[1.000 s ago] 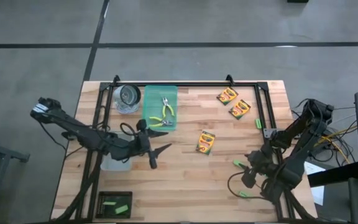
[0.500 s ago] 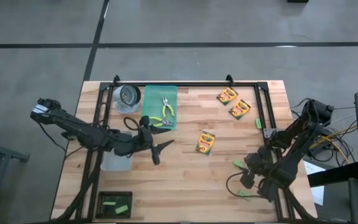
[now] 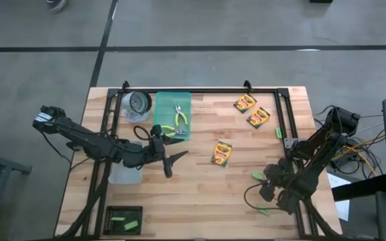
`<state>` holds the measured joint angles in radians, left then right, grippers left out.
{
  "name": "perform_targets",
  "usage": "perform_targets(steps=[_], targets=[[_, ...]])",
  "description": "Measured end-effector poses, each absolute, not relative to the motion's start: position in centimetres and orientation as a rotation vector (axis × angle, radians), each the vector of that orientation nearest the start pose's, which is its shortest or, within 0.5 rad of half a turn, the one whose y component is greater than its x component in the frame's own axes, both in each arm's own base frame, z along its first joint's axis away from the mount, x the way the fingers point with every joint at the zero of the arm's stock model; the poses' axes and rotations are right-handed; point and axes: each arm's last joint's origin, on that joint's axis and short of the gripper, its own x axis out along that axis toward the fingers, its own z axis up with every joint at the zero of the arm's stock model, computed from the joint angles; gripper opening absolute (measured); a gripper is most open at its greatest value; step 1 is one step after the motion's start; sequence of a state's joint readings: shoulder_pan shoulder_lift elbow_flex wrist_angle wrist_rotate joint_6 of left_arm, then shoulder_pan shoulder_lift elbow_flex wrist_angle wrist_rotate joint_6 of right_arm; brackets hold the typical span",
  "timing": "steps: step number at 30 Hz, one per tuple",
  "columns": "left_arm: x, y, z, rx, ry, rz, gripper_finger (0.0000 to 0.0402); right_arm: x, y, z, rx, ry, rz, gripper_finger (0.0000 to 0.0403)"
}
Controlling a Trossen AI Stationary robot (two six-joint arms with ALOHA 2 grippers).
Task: Pick & Place School Supplies
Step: Put the green eraser into the black bin
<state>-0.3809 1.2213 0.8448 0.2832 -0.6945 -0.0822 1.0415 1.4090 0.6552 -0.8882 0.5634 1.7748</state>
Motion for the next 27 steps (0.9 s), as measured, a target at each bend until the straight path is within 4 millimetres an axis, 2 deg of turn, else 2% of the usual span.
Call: perform_targets(steps=[12,19,27], targets=[[25.7,-8.3,30.9,-0.035,0.067,0.317,0.0216,10.7,15.2,14.1,0.373,0.948,-0.625,0.0226],[25.7,-8.3,30.9,-0.039,0.067,0.317,0.0216,10.9,15.5,13.6,0.364,0.954,-0.546,0.0226],[25.7,-8.3,30.9,-0.053,0.064,0.318,0.0216,10.3,14.5,12.4,0.366,0.952,-0.587,0.0226]])
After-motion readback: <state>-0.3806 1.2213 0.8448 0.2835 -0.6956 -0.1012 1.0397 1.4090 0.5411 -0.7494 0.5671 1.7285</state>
